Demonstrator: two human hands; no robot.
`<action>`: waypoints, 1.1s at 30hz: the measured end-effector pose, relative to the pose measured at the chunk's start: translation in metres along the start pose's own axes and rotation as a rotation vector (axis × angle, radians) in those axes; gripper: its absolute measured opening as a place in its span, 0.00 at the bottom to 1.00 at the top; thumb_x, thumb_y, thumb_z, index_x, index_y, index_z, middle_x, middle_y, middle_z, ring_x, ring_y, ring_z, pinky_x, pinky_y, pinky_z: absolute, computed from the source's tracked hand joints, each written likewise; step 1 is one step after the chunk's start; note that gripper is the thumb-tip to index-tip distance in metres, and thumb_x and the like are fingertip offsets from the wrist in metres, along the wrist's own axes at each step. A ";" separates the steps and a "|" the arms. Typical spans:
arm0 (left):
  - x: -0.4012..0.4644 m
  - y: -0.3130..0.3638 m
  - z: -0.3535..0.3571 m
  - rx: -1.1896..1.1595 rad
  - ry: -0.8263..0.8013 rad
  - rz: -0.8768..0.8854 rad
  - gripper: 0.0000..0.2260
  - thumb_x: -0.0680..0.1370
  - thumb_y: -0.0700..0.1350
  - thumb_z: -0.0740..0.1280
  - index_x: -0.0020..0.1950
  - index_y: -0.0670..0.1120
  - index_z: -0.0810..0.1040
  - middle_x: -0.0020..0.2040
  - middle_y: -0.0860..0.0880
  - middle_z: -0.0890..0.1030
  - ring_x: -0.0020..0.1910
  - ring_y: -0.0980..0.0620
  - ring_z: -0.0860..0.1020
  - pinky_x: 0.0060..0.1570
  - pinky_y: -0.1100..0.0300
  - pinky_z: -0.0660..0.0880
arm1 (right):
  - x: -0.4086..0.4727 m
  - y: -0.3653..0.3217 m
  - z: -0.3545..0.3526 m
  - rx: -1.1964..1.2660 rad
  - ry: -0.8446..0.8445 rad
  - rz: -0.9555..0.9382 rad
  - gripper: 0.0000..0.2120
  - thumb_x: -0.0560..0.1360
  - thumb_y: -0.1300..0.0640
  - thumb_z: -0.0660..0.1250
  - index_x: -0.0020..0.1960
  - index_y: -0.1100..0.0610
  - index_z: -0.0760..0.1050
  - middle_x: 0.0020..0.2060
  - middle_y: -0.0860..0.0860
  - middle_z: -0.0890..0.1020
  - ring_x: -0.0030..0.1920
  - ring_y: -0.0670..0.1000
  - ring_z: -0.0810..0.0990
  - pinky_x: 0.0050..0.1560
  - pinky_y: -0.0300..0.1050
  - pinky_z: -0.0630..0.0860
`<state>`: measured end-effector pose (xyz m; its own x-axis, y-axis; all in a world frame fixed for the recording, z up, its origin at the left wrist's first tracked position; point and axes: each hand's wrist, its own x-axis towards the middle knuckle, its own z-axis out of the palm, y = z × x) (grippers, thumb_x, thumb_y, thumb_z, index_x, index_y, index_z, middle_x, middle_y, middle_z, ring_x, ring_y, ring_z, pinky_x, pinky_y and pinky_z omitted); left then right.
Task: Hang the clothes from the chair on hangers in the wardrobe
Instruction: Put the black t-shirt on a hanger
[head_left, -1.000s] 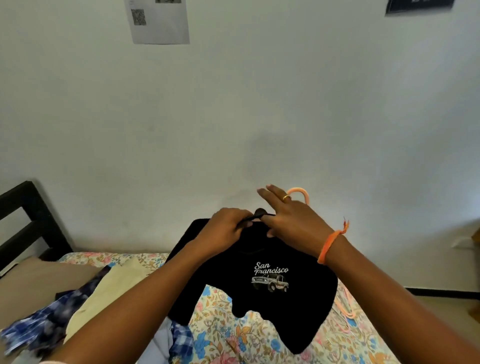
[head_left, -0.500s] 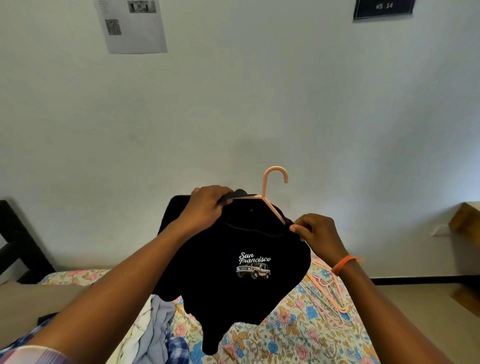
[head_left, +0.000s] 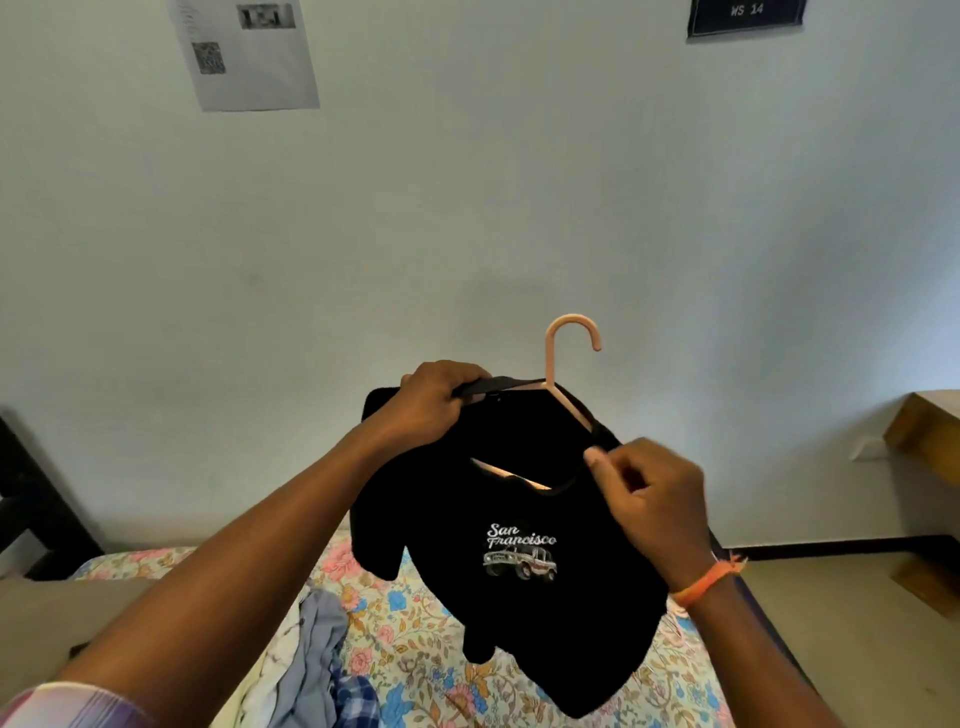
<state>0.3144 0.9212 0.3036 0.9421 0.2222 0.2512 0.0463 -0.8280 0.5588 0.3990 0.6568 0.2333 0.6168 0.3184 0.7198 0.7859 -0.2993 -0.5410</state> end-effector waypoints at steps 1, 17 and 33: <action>0.001 0.002 0.000 -0.003 -0.004 0.002 0.13 0.76 0.45 0.61 0.55 0.59 0.79 0.48 0.59 0.83 0.52 0.56 0.80 0.61 0.41 0.73 | 0.009 -0.002 -0.005 0.027 0.054 0.034 0.07 0.74 0.52 0.75 0.41 0.53 0.79 0.36 0.44 0.79 0.35 0.43 0.76 0.37 0.43 0.74; -0.051 -0.028 0.057 -0.102 0.657 -0.250 0.36 0.66 0.65 0.75 0.65 0.51 0.64 0.64 0.52 0.65 0.63 0.49 0.70 0.63 0.48 0.65 | 0.093 0.001 -0.007 0.267 -0.339 0.218 0.16 0.78 0.48 0.68 0.45 0.63 0.80 0.34 0.60 0.80 0.35 0.49 0.76 0.40 0.48 0.71; -0.020 -0.042 -0.033 -0.240 0.314 -0.354 0.10 0.81 0.45 0.63 0.50 0.43 0.82 0.47 0.45 0.82 0.47 0.45 0.80 0.48 0.55 0.73 | 0.102 0.003 -0.024 0.310 -0.629 0.198 0.09 0.80 0.53 0.65 0.55 0.51 0.83 0.44 0.51 0.85 0.46 0.49 0.81 0.56 0.49 0.76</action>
<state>0.2828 0.9689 0.3013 0.7362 0.6404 0.2187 0.2312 -0.5417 0.8081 0.4636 0.6672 0.3157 0.5837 0.7693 0.2597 0.5752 -0.1660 -0.8010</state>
